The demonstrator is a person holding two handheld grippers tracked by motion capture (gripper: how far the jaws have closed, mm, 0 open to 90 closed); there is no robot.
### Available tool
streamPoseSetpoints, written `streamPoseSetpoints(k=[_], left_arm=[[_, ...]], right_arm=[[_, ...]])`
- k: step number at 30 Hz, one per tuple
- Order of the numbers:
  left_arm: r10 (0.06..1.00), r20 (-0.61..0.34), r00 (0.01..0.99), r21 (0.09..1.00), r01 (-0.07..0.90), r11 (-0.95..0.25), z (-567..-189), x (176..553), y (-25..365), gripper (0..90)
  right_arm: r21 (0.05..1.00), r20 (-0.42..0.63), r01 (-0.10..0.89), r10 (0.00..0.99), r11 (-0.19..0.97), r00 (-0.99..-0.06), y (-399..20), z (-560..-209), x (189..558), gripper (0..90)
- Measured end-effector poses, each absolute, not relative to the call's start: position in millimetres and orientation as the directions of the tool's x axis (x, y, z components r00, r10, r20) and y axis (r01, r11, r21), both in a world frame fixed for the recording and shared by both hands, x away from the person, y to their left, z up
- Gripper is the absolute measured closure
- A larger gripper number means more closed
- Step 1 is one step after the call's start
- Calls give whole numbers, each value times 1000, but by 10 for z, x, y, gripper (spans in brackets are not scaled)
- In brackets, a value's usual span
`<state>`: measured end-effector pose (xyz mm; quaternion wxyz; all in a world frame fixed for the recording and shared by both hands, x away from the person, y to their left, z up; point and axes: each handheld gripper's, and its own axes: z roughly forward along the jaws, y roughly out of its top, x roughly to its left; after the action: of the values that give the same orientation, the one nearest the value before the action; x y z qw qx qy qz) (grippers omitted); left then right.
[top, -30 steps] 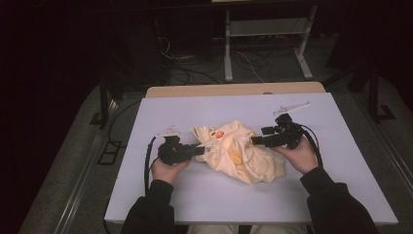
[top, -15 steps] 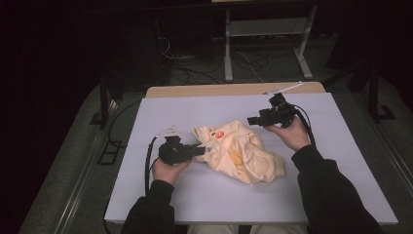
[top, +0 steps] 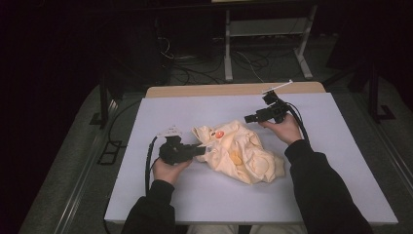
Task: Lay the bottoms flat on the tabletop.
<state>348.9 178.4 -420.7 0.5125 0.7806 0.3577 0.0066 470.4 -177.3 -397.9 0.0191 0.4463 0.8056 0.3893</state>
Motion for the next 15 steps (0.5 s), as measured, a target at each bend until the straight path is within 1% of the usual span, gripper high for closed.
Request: streamPoseSetpoints(k=[6,12,13,15], left_arm=[[565,-357,744,804,553,-220,-4213,3495,1785,746],[563,-359,744,803,554,-219,-4217,3500,1789,745],[564,-359,744,803,554,-219,-4216,3500,1789,745],[564,-358,744,803,554,-220,-4215,3498,1787,745]], right_arm=[[613,356,729,717,304,-599,-1707,-4108,4744,250],[614,404,730,675,300,-617,-1646,-4148,4739,250],[601,423,735,655,314,-626,-1605,-4175,4734,249],[584,427,739,647,337,-632,-1559,-4209,4727,250]])
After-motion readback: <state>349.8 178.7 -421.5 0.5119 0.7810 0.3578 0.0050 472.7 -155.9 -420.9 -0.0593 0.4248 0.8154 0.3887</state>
